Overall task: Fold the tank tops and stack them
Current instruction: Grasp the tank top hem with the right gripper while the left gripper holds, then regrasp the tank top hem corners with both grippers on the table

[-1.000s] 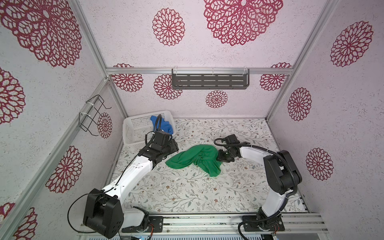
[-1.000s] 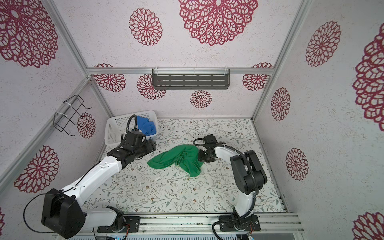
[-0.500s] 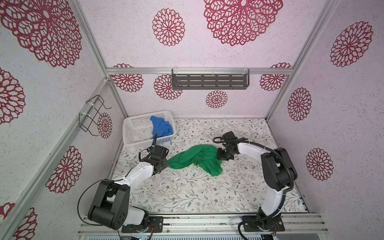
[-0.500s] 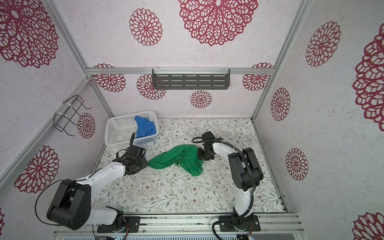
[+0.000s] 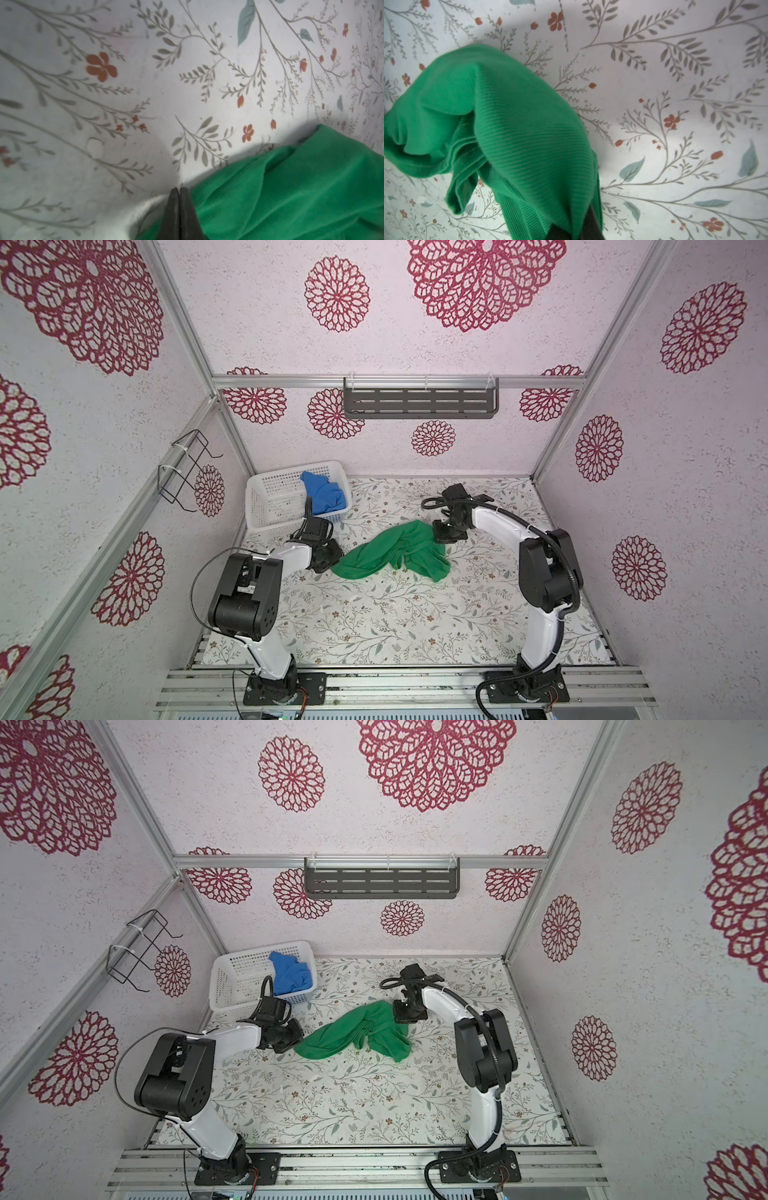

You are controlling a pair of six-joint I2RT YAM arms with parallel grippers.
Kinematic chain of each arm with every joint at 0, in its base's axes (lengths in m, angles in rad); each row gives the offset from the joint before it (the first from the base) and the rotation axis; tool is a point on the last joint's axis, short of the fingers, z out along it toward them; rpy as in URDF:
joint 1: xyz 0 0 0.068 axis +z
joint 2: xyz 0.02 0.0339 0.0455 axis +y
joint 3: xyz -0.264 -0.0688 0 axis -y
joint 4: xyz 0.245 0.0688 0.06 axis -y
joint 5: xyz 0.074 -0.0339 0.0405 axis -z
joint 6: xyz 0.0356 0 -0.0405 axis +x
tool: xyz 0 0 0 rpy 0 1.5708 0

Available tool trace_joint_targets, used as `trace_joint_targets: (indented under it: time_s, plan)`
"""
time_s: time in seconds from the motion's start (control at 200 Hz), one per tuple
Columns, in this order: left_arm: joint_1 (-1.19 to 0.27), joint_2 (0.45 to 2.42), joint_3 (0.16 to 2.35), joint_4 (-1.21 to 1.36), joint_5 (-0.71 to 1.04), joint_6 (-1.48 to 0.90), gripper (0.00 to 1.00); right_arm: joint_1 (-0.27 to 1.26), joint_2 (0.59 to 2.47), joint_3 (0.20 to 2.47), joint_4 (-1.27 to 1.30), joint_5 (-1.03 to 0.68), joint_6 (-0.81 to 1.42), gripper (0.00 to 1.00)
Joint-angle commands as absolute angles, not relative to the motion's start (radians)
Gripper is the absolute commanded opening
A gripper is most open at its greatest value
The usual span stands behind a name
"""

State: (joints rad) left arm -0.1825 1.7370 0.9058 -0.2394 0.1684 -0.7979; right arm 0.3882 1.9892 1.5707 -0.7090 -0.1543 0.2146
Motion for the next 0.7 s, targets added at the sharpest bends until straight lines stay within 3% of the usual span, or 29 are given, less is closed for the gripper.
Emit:
trace_joint_targets:
  time_s: [0.0,0.18,0.265,0.31,0.34,0.38,0.475,0.631,0.696]
  plan:
    - [-0.183,1.729,0.915,-0.301,0.258,-0.754,0.0,0.374,2.008,1.687,-0.785,-0.081,0.119,0.0]
    - [-0.193,1.675,0.869,-0.318,0.2,-0.758,0.0,0.371,2.09,1.986,-0.84,-0.047,-0.016,0.0]
    - [-0.194,1.636,0.835,-0.291,0.157,-0.782,0.34,0.37,2.154,2.157,-0.95,0.006,-0.078,0.05]
    - [-0.204,1.614,0.819,-0.278,0.142,-0.808,0.44,0.366,2.167,2.208,-1.012,0.04,-0.064,0.16]
    - [-0.218,1.592,0.807,-0.27,0.125,-0.83,0.48,0.361,2.157,2.21,-1.038,0.034,-0.044,0.29]
    - [-0.247,1.56,0.793,-0.267,0.087,-0.856,0.53,0.356,2.117,2.164,-1.05,0.02,-0.001,0.49]
    - [-0.329,1.494,0.778,-0.295,-0.026,-0.926,0.59,0.354,1.943,1.919,-0.978,0.024,0.107,0.77]
    - [-0.411,1.468,0.769,-0.297,-0.097,-1.001,0.66,0.294,1.698,1.52,-0.805,-0.126,0.309,0.78]
    - [-0.433,1.476,0.789,-0.323,-0.137,-0.989,0.68,0.259,1.644,1.407,-0.751,-0.192,0.349,0.73]
